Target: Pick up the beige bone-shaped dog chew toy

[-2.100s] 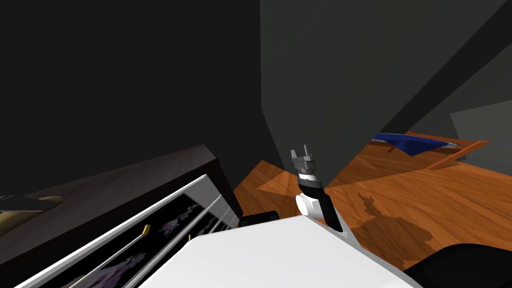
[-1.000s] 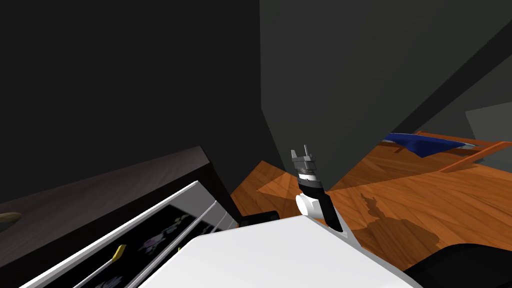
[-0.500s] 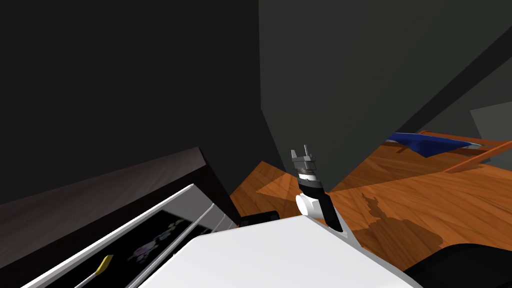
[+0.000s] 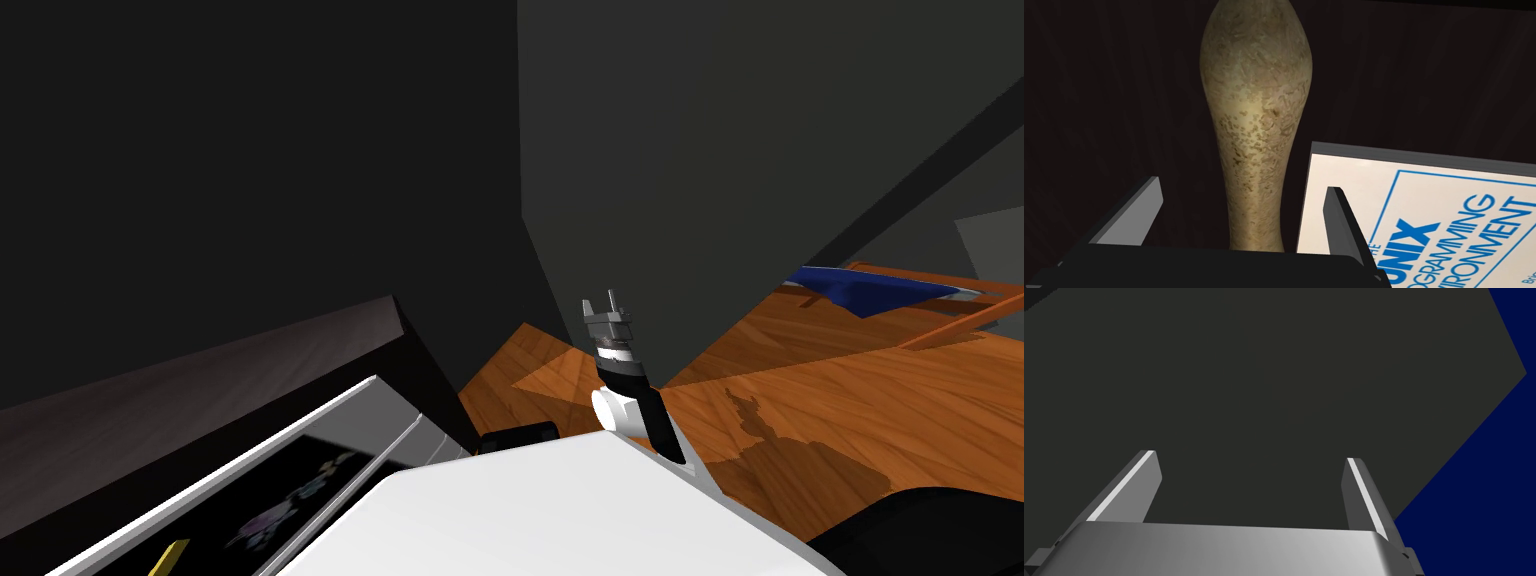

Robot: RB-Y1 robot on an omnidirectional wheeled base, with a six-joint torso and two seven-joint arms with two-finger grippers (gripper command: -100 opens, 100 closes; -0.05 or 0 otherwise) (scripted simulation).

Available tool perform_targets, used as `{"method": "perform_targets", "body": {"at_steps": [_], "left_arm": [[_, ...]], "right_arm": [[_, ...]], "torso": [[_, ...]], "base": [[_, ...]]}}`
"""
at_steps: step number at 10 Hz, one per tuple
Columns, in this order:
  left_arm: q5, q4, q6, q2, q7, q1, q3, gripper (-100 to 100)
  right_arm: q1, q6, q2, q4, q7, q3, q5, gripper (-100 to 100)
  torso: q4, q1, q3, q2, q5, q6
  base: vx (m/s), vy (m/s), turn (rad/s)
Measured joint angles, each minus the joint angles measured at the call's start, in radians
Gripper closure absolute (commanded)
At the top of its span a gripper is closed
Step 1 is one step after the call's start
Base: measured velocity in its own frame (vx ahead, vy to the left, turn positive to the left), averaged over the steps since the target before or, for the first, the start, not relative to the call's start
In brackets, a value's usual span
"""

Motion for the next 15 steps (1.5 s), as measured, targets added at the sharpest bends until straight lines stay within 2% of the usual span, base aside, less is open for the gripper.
{"method": "perform_targets", "body": {"at_steps": [1, 2, 3, 4, 5, 9, 10, 11, 12, 13, 14, 15], "left_arm": [[-0.007, 0.012, -0.002, -0.006, -0.004, 0.026, 0.023, -100], [0.023, 0.033, -0.005, -0.008, -0.025, 0.048, 0.025, -100], [0.005, 0.098, -0.009, -0.030, -0.052, 0.129, 0.114, -100], [0.034, 0.082, -0.006, -0.019, -0.063, 0.097, 0.054, -100], [0.040, 0.078, -0.005, -0.017, -0.063, 0.091, 0.042, 100], [0.039, 0.079, -0.005, -0.016, -0.062, 0.092, 0.043, 100], [0.039, 0.079, -0.005, -0.016, -0.063, 0.092, 0.043, 0], [0.039, 0.079, -0.005, -0.016, -0.063, 0.092, 0.043, 100], [0.030, 0.028, 0.006, -0.001, -0.037, 0.027, -0.010, 100], [-0.005, 0.029, 0.000, -0.009, -0.015, 0.045, 0.038, 100], [0.000, -0.038, 0.013, 0.015, 0.016, -0.039, -0.042, 100], [-0.019, -0.048, 0.012, 0.012, 0.039, -0.052, -0.037, 100]], "right_arm": [[0.000, 0.000, 0.000, 0.000, 0.000, 0.000, 0.000, 0], [0.000, 0.000, 0.000, 0.000, 0.000, 0.000, 0.000, 0], [0.000, 0.000, 0.000, 0.000, 0.000, 0.000, 0.000, 0], [0.000, 0.000, 0.000, 0.000, 0.000, 0.000, 0.000, 0], [0.000, 0.000, 0.000, 0.000, 0.000, 0.000, 0.000, 0], [0.000, 0.000, 0.000, 0.000, 0.000, 0.000, 0.000, 0], [0.000, 0.000, 0.000, 0.000, 0.000, 0.000, 0.000, 0], [0.000, 0.000, 0.000, 0.000, 0.000, 0.000, 0.000, 0], [0.000, 0.000, 0.000, 0.000, 0.000, 0.000, 0.000, 0], [0.000, 0.000, 0.000, 0.000, 0.000, 0.000, 0.000, 0], [0.000, 0.000, 0.000, 0.000, 0.000, 0.000, 0.000, 0], [0.000, 0.000, 0.000, 0.000, 0.000, 0.000, 0.000, 0]], "torso": [[0.000, 0.001, 0.001, 0.001, 0.000, 0.000], [0.000, 0.000, 0.000, 0.001, 0.000, 0.000], [0.000, 0.000, 0.000, 0.000, 0.000, 0.000], [0.000, 0.001, 0.000, 0.000, 0.000, 0.000], [0.000, 0.001, 0.001, 0.001, 0.000, 0.000], [0.000, 0.002, 0.001, 0.001, 0.001, 0.000], [0.000, 0.002, 0.001, 0.002, 0.001, 0.000], [0.000, 0.002, 0.001, 0.002, 0.001, 0.000], [0.000, 0.003, 0.002, 0.003, 0.003, 0.001], [0.000, 0.005, 0.002, 0.004, 0.005, 0.000], [0.001, 0.005, 0.003, 0.005, 0.006, 0.000], [0.000, 0.006, 0.003, 0.006, 0.009, -0.002]], "base": [[0.025, -0.022, 0.011], [0.036, -0.028, 0.015], [0.024, -0.014, 0.004], [0.009, -0.003, 0.000], [0.000, 0.000, 0.000], [0.000, 0.000, 0.000], [0.000, 0.000, 0.000], [-0.042, 0.036, -0.013], [-0.054, 0.043, -0.033], [-0.065, 0.037, -0.017], [-0.047, 0.034, -0.025], [-0.012, 0.011, -0.008]]}}
